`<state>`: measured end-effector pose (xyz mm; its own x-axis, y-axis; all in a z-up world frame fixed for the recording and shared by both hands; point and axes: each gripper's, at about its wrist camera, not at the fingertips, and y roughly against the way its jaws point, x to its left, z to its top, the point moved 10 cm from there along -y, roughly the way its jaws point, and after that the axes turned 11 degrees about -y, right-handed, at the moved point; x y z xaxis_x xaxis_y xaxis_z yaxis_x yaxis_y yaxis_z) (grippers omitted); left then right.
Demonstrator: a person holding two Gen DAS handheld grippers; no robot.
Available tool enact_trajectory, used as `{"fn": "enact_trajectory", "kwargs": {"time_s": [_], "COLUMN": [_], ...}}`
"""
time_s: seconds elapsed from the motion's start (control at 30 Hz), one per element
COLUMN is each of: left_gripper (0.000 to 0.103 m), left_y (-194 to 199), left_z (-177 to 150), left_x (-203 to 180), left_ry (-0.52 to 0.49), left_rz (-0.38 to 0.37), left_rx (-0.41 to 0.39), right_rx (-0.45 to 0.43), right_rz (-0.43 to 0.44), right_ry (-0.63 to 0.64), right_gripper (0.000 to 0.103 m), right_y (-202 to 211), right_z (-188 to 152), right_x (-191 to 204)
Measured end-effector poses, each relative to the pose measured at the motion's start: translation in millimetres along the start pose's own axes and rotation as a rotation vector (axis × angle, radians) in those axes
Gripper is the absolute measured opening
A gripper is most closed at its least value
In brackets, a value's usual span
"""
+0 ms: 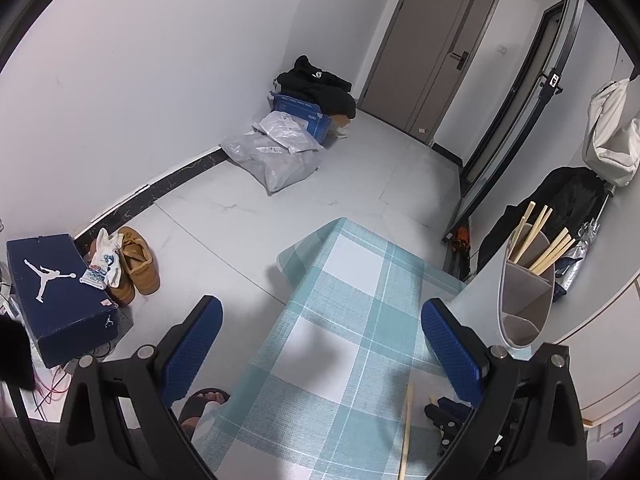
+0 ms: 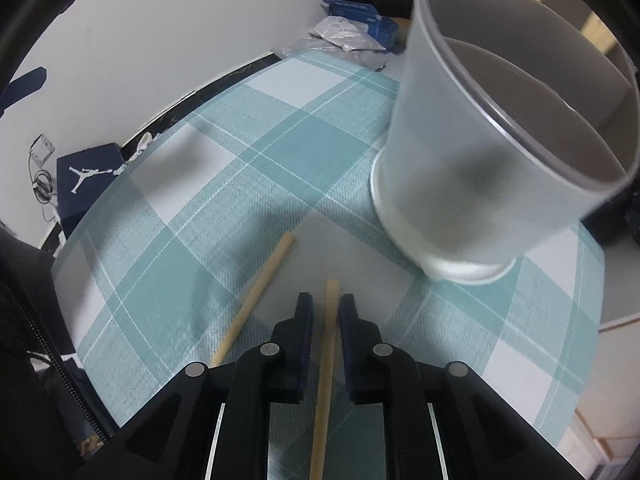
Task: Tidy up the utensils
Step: 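Lower the right gripper onto a chopstick and close on it, then close the left gripper on the last chopstick while the right gripper holds its own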
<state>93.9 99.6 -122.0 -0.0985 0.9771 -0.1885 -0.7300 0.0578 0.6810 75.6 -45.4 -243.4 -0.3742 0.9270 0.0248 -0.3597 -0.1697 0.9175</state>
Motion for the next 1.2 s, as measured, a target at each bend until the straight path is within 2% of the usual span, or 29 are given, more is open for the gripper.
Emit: {"fn": "enact_trajectory", "kwargs": {"time_s": [0.13,0.2,0.27,0.43,0.67,0.97,1.1,1.2], "left_gripper": [0.098,0.098,0.098,0.098,0.098,0.098,0.098,0.098], "left_y": [-2,-5,-9,-21,-31,-50,-57,-63], "left_z": [-1,-4,-8,-20,-41,-73,-81,-89], "left_x": [-4,-3,-1,-5,-39,-80,-83,-84], "left_ry": [-0.004,-0.008,-0.005,-0.039,-0.113,-0.249,-0.301,-0.313], "left_rz": [-0.044,-0.033,-0.024,0.011,-0.086,-0.126,-0.083,-0.085], "left_rx": [0.009,0.02,0.04,0.094,0.174,0.308,0.334,0.383], "right_rx": [0.035,0.061,0.069,0.01,-0.08,-0.154,-0.179,-0.187], "right_rz": [0.031,0.063,0.091,0.184,0.312,0.488,0.506,0.521], "right_ry": [-0.023,-0.041,-0.071,-0.24,-0.461,-0.741,-0.782,-0.8], "right_gripper": [0.014,0.006,0.006,0.006,0.006,0.006,0.006,0.006], "right_y": [-6,-7,-6,13,40,57,63,65], "right_z": [6,7,7,1,-4,-8,-11,-14], "right_x": [-1,-1,-4,-22,-53,-104,-119,-124]}}
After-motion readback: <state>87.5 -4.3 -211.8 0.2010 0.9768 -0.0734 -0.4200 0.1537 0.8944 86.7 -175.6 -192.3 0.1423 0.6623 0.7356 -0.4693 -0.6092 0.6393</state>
